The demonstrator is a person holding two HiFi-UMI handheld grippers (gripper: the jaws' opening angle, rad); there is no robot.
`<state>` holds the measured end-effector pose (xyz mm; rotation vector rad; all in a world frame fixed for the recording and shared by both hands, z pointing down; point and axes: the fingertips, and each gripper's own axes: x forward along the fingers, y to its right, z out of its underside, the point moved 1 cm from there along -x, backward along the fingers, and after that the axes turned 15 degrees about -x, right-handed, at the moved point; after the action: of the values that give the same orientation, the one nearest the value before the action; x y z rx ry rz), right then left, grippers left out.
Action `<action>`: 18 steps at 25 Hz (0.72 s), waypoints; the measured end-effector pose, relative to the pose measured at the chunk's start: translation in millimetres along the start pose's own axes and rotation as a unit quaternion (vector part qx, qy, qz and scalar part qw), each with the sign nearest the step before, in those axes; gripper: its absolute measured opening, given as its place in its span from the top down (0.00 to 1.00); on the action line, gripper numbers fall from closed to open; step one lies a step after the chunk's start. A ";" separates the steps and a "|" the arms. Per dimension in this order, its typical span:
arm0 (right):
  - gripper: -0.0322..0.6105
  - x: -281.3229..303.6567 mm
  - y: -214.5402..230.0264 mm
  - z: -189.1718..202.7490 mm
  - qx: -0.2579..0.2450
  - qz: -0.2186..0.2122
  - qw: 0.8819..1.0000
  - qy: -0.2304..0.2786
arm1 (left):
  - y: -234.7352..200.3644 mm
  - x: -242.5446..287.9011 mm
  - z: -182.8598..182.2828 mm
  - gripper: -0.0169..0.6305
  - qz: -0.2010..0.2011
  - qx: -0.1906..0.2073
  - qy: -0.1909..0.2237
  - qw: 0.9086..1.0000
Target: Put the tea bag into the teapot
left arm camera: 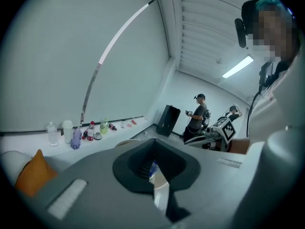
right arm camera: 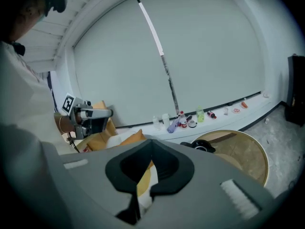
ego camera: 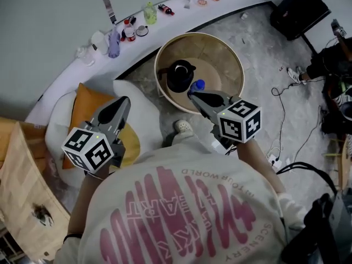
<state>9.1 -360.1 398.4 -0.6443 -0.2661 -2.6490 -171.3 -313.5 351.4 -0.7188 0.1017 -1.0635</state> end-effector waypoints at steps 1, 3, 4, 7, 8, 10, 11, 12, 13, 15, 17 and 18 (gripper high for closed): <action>0.94 -2.9 -6.1 3.2 0.012 0.006 1.000 0.012 | 0.2 -0.5 6.7 0.94 0.007 -0.001 -0.011 1.000; 0.94 -6.7 -17.1 11.4 0.033 0.013 0.999 0.023 | 0.2 -0.2 19.0 0.94 0.020 -0.005 -0.030 0.999; 0.94 -7.6 -21.8 16.5 0.038 0.018 0.999 0.020 | -0.2 0.2 23.5 0.94 0.026 -0.008 -0.037 0.999; 0.94 -9.4 -35.2 31.2 0.015 0.042 0.999 -0.011 | -2.7 1.5 29.3 0.94 0.038 -0.018 -0.051 0.998; 0.94 -10.0 -40.7 34.0 0.004 0.044 0.999 -0.019 | -3.0 2.1 29.0 0.94 0.042 -0.018 -0.053 0.998; 0.94 -12.1 -49.1 36.0 -0.007 0.042 0.999 -0.023 | -1.7 4.8 25.8 0.94 0.050 -0.014 -0.055 0.997; 0.94 -13.8 -50.3 36.0 -0.006 0.044 0.999 -0.021 | -0.3 6.8 23.8 0.94 0.054 -0.011 -0.054 0.997; 0.94 -15.7 -49.7 35.6 -0.002 0.048 0.999 -0.019 | 1.0 8.7 22.0 0.94 0.058 -0.010 -0.052 0.997; 0.94 -17.5 -48.1 35.0 0.002 0.054 0.998 -0.017 | 2.0 10.3 20.7 0.94 0.062 -0.009 -0.050 0.997; 0.94 -20.2 -43.7 32.9 0.005 0.065 0.998 -0.013 | 3.1 12.8 18.3 0.94 0.067 -0.007 -0.050 0.996; 0.95 -22.2 -39.3 30.8 0.003 0.075 0.997 -0.015 | 3.4 15.5 14.5 0.94 0.071 0.001 -0.050 0.996; 0.94 -23.1 -37.6 30.0 0.001 0.079 0.997 -0.017 | 2.9 16.7 11.6 0.94 0.071 0.006 -0.048 0.996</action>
<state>23.9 -310.2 410.4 -0.6823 -0.2188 -2.4889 -156.0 -320.8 362.9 -0.7405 0.0636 -0.8916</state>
